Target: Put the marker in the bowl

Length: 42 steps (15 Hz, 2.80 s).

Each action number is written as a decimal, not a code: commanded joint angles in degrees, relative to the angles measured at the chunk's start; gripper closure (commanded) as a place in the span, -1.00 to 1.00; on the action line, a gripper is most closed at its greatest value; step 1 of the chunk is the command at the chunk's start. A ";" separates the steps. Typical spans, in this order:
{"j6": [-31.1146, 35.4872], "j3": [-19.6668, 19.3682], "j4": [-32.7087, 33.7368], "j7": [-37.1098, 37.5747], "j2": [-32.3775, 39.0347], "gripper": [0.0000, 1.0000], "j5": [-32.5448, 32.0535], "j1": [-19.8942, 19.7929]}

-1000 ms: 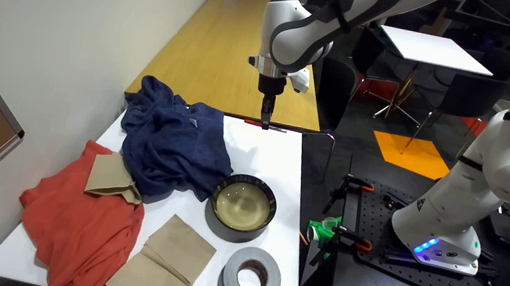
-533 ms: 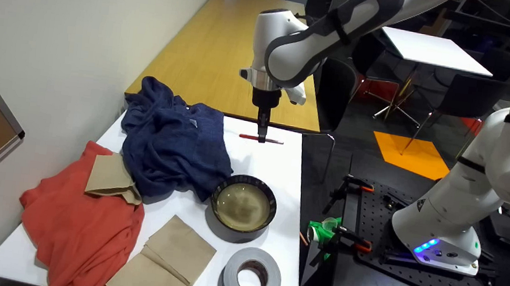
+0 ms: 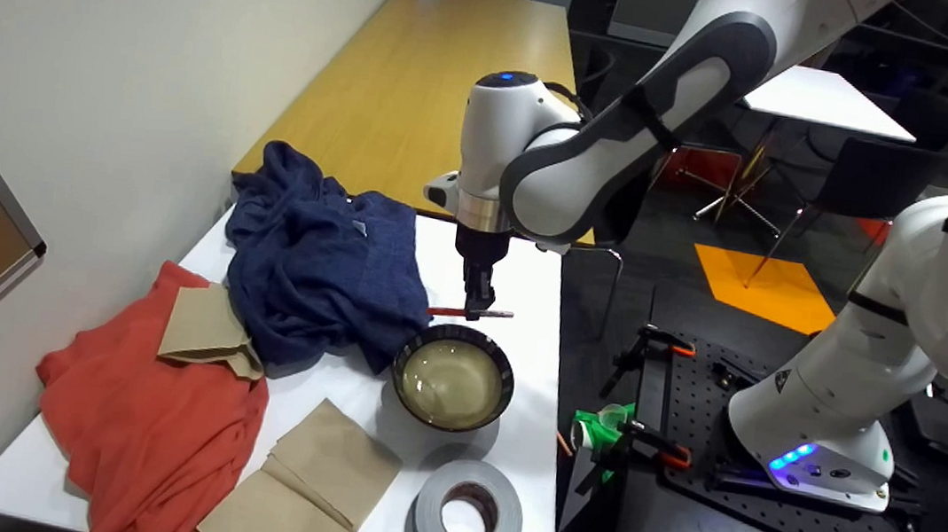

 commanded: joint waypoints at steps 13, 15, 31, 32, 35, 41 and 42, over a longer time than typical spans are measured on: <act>10.51 4.50 -1.74 -6.46 7.13 0.72 1.90 -1.15; 10.54 4.63 -1.55 -6.45 7.52 0.72 1.88 -1.26; 10.36 4.77 -1.33 -6.61 7.60 -0.25 1.87 -1.63; 10.30 4.79 -1.30 -6.65 7.63 -0.38 1.88 -1.67; 10.14 4.83 -1.27 -6.68 7.65 -0.85 1.92 -1.78; 9.94 4.93 -1.33 -6.73 7.33 -1.00 1.94 -1.87; 9.88 4.90 -1.33 -6.70 7.30 -1.00 1.87 -1.82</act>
